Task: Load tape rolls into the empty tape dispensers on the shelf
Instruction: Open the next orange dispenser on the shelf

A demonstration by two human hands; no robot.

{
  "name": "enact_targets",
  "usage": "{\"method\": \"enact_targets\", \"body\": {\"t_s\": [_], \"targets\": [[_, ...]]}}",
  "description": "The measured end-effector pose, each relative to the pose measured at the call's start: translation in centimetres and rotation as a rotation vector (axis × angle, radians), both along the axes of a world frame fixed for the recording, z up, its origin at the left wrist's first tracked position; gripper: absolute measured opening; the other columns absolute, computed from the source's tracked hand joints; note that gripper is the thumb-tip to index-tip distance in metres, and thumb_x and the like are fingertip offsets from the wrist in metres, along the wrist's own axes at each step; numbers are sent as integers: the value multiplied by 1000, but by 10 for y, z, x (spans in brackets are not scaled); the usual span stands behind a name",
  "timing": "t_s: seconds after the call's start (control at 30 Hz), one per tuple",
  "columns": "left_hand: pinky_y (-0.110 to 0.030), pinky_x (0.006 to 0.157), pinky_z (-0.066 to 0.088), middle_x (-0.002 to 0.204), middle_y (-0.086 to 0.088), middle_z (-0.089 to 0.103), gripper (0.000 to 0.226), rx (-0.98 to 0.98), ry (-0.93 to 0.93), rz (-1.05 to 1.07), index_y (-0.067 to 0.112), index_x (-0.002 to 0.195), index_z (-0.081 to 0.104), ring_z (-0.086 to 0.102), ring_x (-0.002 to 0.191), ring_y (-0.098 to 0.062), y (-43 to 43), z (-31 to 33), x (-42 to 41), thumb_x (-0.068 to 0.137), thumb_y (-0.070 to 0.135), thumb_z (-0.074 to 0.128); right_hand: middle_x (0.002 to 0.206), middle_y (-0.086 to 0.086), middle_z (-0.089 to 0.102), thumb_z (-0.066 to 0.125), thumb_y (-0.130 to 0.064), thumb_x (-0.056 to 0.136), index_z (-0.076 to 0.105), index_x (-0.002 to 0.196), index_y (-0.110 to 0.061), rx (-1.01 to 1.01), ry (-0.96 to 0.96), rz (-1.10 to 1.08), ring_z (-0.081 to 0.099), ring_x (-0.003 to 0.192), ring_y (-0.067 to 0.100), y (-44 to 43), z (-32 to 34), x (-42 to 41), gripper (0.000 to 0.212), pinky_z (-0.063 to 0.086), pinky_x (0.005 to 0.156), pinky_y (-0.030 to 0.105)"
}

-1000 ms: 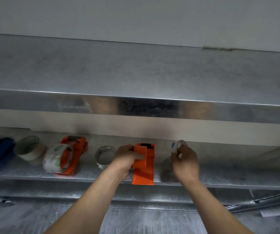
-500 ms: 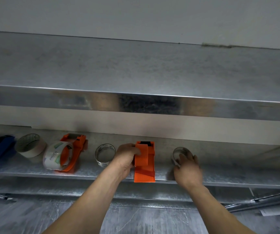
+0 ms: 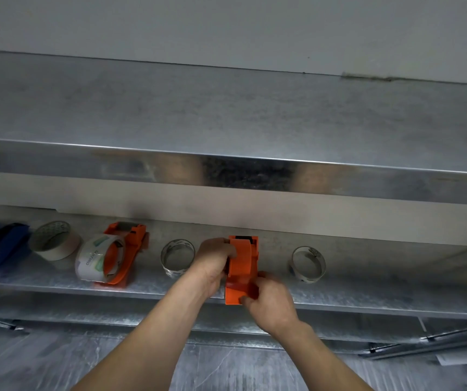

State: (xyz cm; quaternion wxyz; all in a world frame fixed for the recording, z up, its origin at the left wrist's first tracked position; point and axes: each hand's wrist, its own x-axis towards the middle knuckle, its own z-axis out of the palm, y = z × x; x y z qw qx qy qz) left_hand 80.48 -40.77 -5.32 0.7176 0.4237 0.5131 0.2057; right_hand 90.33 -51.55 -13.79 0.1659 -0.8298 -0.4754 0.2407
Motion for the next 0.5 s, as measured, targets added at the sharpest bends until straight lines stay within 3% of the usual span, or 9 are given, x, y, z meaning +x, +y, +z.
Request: {"method": "enact_targets", "body": {"t_s": [0.1,0.27,0.4,0.5], "targets": [[-22,47,41,61,-8,50,27,9,5,-13,8,66,51,49,55,-21,-1,0,-1,76,-16,41,100,-2,64,67,-35,77,67,95,-20,18,58,-37,62,86,21,2,0,-1,23,52,74,30],[-29,58,42,67,-9,57,21,104,114,-86,9,68,53,55,65,-23,5,-1,-3,77,-9,47,103,-2,62,68,-34,78,66,102,-23,46,79,-56,62,89,21,3,-2,-7,26,53,77,31],[-26,54,39,59,-7,52,23,197,191,-134,14,61,52,50,55,-19,5,1,-3,74,-6,52,104,-2,60,67,-33,79,65,103,-25,52,89,-74,62,88,20,4,-1,-10,26,54,79,31],[-30,59,42,60,-7,55,22,200,206,-147,13,61,53,53,60,-21,7,-1,-5,74,-4,53,103,-3,58,67,-33,80,64,104,-24,53,81,-85,61,88,20,5,0,-13,25,53,79,30]]}}
